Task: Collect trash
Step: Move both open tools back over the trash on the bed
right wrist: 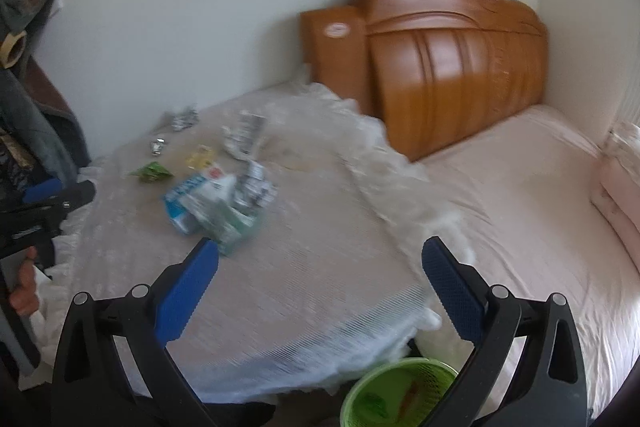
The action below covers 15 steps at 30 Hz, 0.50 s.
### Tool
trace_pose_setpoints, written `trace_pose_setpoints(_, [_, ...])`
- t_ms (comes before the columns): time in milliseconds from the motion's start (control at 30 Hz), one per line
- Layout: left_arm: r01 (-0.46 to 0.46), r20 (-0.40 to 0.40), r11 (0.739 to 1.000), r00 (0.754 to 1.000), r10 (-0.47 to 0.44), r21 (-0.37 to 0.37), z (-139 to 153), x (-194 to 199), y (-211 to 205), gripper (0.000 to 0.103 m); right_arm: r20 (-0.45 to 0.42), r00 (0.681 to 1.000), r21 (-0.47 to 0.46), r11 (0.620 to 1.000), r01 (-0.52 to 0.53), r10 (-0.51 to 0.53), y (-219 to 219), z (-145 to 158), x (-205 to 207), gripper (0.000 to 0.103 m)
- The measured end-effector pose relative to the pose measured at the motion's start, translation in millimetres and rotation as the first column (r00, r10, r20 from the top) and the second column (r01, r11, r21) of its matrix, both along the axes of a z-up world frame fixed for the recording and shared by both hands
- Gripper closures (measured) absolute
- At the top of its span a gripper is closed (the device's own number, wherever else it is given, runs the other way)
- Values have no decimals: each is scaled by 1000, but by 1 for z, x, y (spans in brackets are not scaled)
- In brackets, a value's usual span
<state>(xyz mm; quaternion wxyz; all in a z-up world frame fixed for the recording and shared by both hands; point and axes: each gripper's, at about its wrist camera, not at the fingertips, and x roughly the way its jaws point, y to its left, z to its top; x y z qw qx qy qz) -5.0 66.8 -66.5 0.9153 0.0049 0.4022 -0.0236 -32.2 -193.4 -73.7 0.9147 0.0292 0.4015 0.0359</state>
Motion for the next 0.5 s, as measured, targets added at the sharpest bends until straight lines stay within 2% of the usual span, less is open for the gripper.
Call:
trace_pose_setpoints(100, [-29,-13,999,999,29,15,-10,19,21,8,-5,1000,4,1000,-29,29,22,-1,16,2])
trace_pose_setpoints(200, [-17,-12,999,1000,18,39,-20,37,37,8,-23,998,7,999,-53,54,40,-5,31,2])
trace_pose_setpoints(300, [92,-20,992,996,-91,88,-35,61,43,8,-49,997,-2,998,-67,67,55,-11,44,2])
trace_pose_setpoints(333, [140,-28,984,990,-137,108,-41,70,43,8,-59,996,-6,998,-70,69,59,-14,47,2])
trace_pose_setpoints(367, [220,-47,966,975,-215,137,-50,82,44,8,-69,995,-11,997,-70,69,63,-16,50,2])
trace_pose_setpoints(433, [307,-81,936,951,-297,171,-62,98,45,8,-92,994,-23,998,-64,61,69,-22,56,2])
trace_pose_setpoints(500, [418,-135,887,907,-398,197,-78,121,47,8,-118,992,-32,998,-47,43,74,-27,60,2])
